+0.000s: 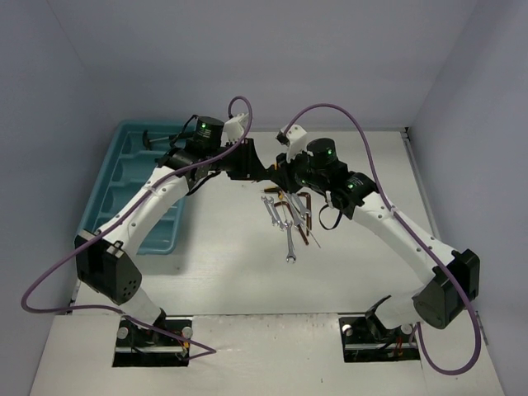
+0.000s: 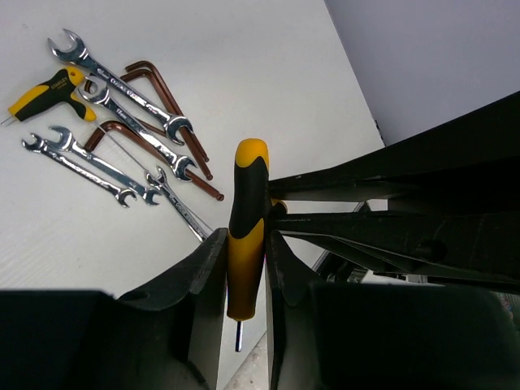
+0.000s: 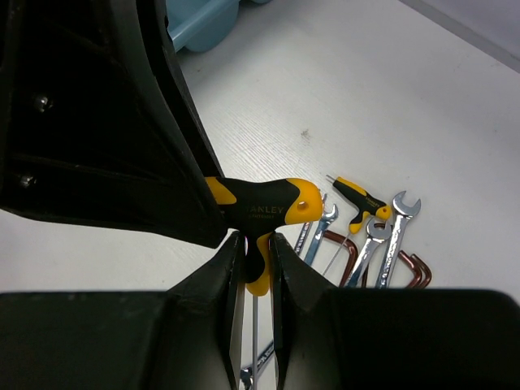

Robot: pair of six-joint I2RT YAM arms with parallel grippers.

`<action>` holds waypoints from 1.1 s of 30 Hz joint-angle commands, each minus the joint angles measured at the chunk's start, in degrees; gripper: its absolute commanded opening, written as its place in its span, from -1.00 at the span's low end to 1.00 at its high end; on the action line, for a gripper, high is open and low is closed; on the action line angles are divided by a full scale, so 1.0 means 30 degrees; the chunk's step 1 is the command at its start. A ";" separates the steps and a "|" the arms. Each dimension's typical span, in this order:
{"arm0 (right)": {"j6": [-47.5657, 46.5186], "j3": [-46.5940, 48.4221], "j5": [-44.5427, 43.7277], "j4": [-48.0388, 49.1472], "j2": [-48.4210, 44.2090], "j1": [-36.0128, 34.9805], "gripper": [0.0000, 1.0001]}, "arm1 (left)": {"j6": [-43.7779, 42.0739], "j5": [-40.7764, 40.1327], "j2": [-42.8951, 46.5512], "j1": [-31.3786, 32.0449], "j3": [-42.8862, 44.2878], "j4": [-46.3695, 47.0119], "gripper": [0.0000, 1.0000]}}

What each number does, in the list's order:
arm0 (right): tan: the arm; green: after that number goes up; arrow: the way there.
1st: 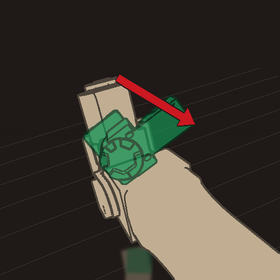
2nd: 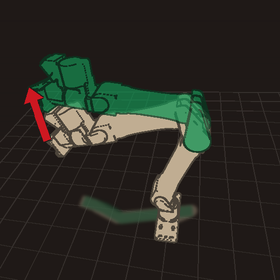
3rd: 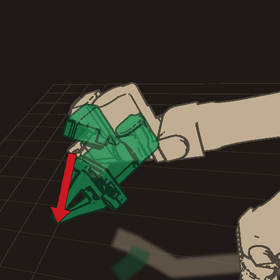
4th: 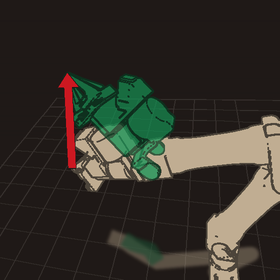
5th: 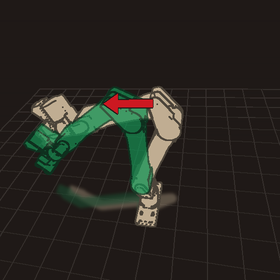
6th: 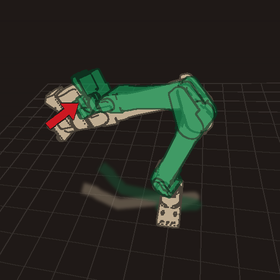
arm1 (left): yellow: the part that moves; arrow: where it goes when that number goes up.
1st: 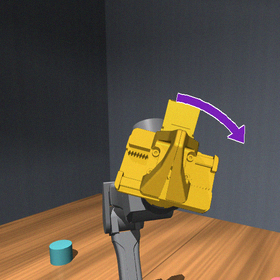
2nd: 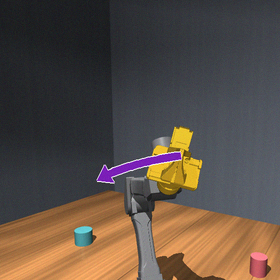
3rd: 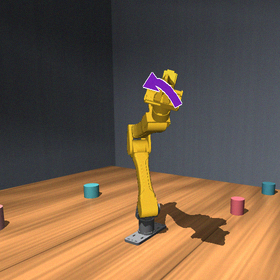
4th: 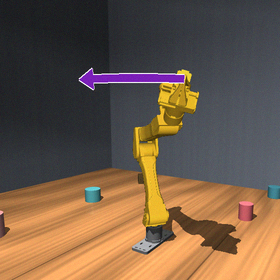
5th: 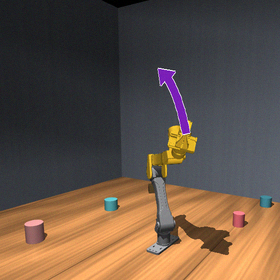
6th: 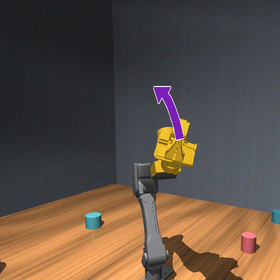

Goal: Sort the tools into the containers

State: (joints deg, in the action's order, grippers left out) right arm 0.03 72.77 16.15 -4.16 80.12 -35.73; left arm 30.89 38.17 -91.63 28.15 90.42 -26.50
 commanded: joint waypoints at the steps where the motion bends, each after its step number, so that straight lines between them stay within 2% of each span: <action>1: -0.0011 0.0847 0.0679 0.1974 -0.0692 -0.0245 -0.73 | 0.0189 0.0143 0.1522 -0.0175 -0.0336 0.1333 -1.00; 2: -0.0011 0.0876 0.0735 0.1974 -0.0664 -0.0247 -0.53 | 0.0245 0.0060 0.1645 -0.0264 -0.0529 0.1361 -1.00; 4: -0.0011 0.0879 0.0741 0.1947 -0.0661 -0.0247 0.22 | 0.0517 -0.0055 0.1922 -0.0592 -0.0815 0.1470 -1.00; 6: 0.0280 0.0826 0.0635 0.1945 -0.0793 -0.0247 0.73 | 0.0887 -0.0172 0.2399 -0.1365 -0.1318 0.1481 -1.00; 8: 0.0469 0.0663 0.0453 0.1940 -0.1011 -0.0243 0.92 | 0.1107 -0.0303 0.2954 -0.2305 -0.1764 0.1273 -1.00; 11: 0.0690 0.0295 0.0129 0.1915 -0.1476 -0.0189 1.00 | 0.1044 -0.0416 0.4080 -0.4096 -0.2245 -0.0060 -1.00; 17: 0.1674 -0.0801 -0.0940 0.1884 -0.2685 -0.0128 1.00 | 0.0577 -0.0713 0.6047 -0.8817 -0.3157 -0.3345 -1.00; 20: 0.2213 -0.1783 -0.1250 0.1886 -0.3441 -0.0100 1.00 | 0.0544 -0.0624 0.7041 -1.2761 -0.4235 -0.4987 -1.00; 25: 0.3301 -0.3160 -0.1315 0.1830 -0.4556 -0.0100 1.00 | -0.0617 -0.0089 0.8015 -1.6524 -0.5463 -0.7236 -1.00; 33: 0.4289 -0.4790 -0.0555 0.1512 -0.6410 -0.0130 1.00 | -0.2197 -0.1556 0.7974 -2.0802 -0.6010 -0.9624 -1.00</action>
State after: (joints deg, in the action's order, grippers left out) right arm 10.43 59.46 13.35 -2.55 64.69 -36.10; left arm 27.75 35.24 -68.66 -29.63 71.51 -51.35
